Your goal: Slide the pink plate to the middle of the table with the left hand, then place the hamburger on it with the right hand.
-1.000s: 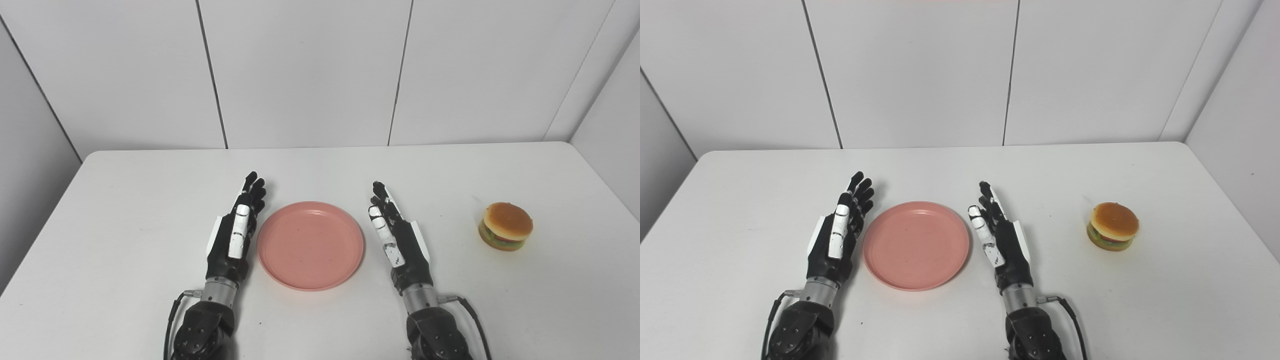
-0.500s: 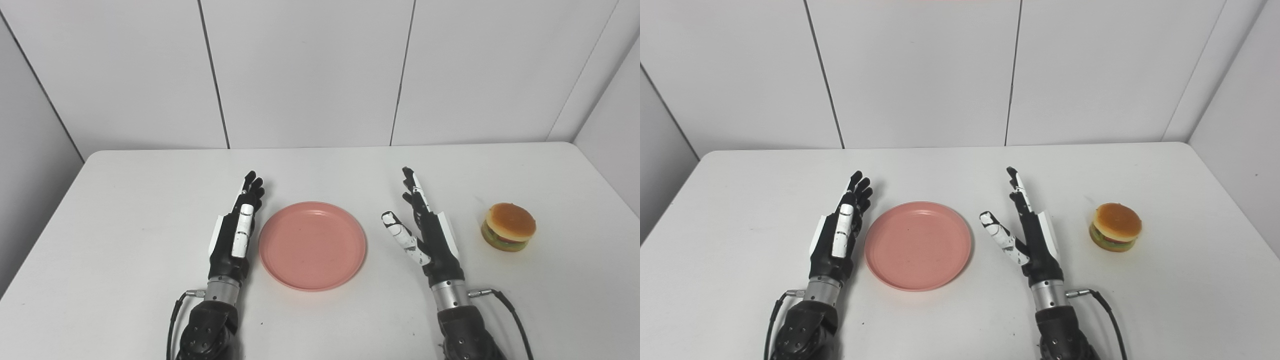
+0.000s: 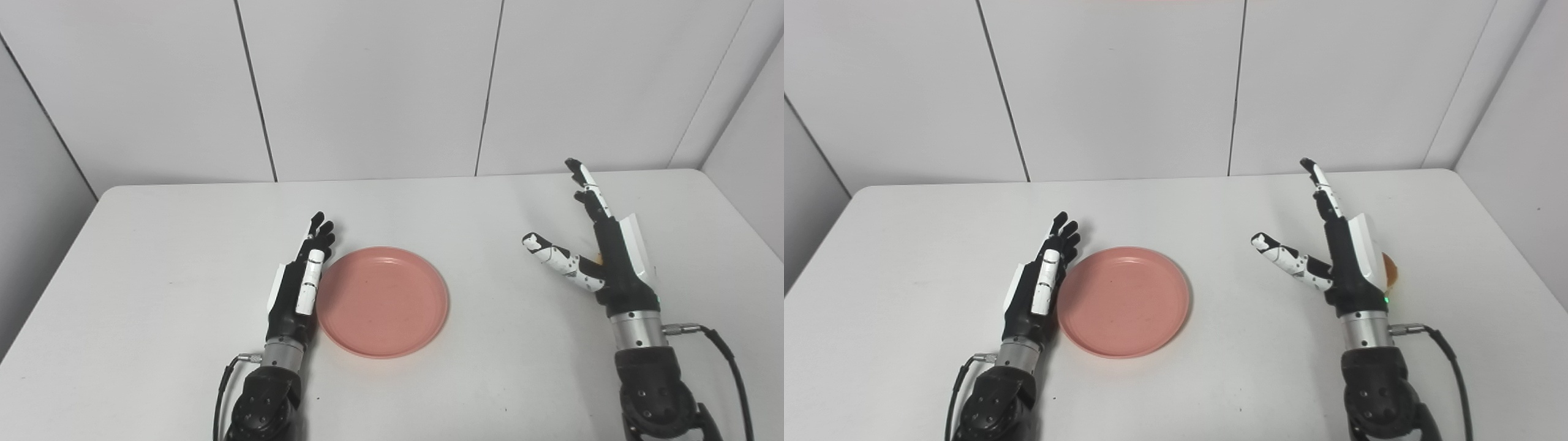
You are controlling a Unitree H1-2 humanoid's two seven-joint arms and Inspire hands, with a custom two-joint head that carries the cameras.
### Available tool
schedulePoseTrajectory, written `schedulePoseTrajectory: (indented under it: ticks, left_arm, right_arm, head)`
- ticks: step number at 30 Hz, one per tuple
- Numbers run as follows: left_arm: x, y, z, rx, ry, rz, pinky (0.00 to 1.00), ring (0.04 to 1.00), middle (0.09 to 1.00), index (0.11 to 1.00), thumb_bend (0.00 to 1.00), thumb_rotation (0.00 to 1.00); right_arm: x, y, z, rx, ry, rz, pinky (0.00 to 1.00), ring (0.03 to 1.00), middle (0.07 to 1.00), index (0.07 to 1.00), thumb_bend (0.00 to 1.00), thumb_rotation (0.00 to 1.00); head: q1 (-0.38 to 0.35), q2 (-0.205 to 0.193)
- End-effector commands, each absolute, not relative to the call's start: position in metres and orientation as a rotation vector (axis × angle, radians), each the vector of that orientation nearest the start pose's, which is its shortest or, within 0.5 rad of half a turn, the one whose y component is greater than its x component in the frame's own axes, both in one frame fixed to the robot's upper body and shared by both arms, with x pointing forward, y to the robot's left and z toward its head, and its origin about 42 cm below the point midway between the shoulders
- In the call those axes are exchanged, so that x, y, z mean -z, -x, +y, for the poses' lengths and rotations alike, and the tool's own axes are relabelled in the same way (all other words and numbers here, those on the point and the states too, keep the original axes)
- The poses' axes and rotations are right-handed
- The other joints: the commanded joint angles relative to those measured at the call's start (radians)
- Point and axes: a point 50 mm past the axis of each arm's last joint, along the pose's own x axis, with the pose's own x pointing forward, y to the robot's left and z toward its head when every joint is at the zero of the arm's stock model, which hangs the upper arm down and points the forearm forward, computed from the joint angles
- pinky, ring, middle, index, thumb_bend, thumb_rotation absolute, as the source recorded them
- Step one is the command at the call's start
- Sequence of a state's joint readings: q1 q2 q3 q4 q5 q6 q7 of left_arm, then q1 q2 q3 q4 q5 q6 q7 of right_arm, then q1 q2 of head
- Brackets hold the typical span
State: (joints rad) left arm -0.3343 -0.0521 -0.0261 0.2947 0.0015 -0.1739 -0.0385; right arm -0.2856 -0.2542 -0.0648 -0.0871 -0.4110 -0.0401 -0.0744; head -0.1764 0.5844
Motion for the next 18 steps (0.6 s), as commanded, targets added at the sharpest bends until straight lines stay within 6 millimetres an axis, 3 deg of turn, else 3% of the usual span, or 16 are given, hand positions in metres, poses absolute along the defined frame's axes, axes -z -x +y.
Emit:
schedulePoseTrajectory:
  ticks: [1,5,11,18]
  left_arm:
    - [-0.092,-0.363,0.156,0.157,0.048,-0.075,0.98,0.964,0.97,0.969,0.57,1.0]
    - [-0.094,-0.362,0.158,0.159,0.056,-0.062,0.99,0.971,0.976,0.977,0.55,1.0]
    - [-0.095,-0.361,0.164,0.138,0.052,-0.053,0.97,0.96,0.967,0.963,0.54,1.0]
    - [-0.094,-0.363,0.17,0.127,0.035,-0.055,0.96,0.952,0.957,0.956,0.54,1.0]
  right_arm:
    - [-0.25,-0.363,-0.292,0.17,0.651,-0.477,0.85,0.911,0.924,0.914,0.71,0.59]
    - [-0.249,-0.363,-0.305,0.187,0.69,-0.445,0.83,0.899,0.915,0.906,0.74,0.49]
    - [-0.255,-0.363,-0.321,0.245,0.812,-0.403,0.83,0.906,0.926,0.923,0.75,0.51]
    - [-0.255,-0.368,-0.336,0.301,0.838,-0.363,0.78,0.877,0.917,0.923,0.76,0.49]
  head:
    - [-0.002,0.0]
    - [-0.003,0.0]
    - [-0.016,0.002]
    - [-0.044,-0.004]
